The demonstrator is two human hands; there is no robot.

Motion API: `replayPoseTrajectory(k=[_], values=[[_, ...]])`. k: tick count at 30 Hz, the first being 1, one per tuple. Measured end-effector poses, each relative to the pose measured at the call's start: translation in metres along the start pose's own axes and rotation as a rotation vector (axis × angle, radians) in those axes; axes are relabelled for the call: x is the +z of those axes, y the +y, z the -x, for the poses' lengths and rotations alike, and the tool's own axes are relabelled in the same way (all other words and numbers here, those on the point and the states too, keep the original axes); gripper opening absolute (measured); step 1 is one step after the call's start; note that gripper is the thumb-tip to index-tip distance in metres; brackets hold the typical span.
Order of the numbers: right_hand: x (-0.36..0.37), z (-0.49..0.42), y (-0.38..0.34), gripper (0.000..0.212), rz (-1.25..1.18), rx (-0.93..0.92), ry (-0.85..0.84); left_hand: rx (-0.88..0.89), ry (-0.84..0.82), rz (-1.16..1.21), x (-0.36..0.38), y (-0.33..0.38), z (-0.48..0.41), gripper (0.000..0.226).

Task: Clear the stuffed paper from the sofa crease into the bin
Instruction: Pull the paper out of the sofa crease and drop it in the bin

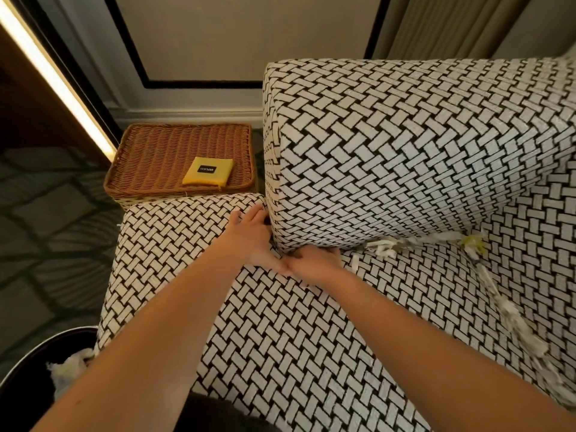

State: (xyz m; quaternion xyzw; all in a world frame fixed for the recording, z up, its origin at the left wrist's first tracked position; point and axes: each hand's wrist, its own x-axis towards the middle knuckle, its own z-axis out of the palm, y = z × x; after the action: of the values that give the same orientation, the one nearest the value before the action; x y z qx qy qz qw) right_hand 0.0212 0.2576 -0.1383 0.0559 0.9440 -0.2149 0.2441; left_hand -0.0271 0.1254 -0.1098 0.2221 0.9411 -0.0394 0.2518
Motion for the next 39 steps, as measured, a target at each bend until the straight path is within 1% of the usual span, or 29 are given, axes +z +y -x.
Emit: replayPoseTrajectory(k=[3, 9, 13, 19, 21, 23, 25, 28, 31, 34, 37, 39], values=[[-0.007, 0.002, 0.0, 0.039, -0.053, -0.013, -0.092, -0.01, 0.006, 0.064, 0.002, 0.002, 0.001, 0.11], [-0.012, 0.006, 0.003, 0.033, -0.156, -0.038, -0.127, -0.035, 0.008, 0.151, 0.002, 0.005, 0.005, 0.106], [-0.008, 0.005, 0.005, 0.031, -0.209, -0.027, -0.069, -0.037, 0.046, 0.202, 0.005, 0.007, 0.008, 0.101], [-0.004, 0.011, 0.006, 0.022, -0.391, -0.022, 0.075, -0.058, 0.097, 0.228, 0.01, 0.01, 0.009, 0.093], [-0.002, 0.012, 0.005, 0.021, -0.388, -0.029, 0.136, -0.066, 0.141, 0.239, 0.015, 0.012, 0.011, 0.087], [0.0, 0.013, 0.005, 0.022, -0.339, -0.042, 0.183, -0.072, 0.208, 0.255, 0.019, 0.014, 0.011, 0.077], [0.001, 0.015, 0.005, 0.022, -0.33, -0.063, 0.198, -0.082, 0.251, 0.257, 0.022, 0.014, 0.012, 0.067], [-0.001, 0.019, 0.007, 0.023, -0.417, -0.093, 0.208, -0.086, 0.285, 0.278, 0.023, 0.015, 0.011, 0.059], [-0.003, 0.02, 0.008, 0.023, -0.479, -0.079, 0.199, -0.085, 0.315, 0.325, 0.024, 0.014, 0.013, 0.05], [-0.002, 0.018, 0.007, 0.024, -0.437, -0.072, 0.162, -0.099, 0.337, 0.365, 0.026, 0.015, 0.017, 0.042], [-0.001, 0.015, 0.004, 0.027, -0.275, -0.089, 0.134, -0.129, 0.372, 0.384, 0.026, 0.021, 0.022, 0.031], [-0.002, 0.013, 0.005, 0.03, -0.201, -0.087, 0.075, -0.146, 0.388, 0.399, 0.027, 0.025, 0.025, 0.025]])
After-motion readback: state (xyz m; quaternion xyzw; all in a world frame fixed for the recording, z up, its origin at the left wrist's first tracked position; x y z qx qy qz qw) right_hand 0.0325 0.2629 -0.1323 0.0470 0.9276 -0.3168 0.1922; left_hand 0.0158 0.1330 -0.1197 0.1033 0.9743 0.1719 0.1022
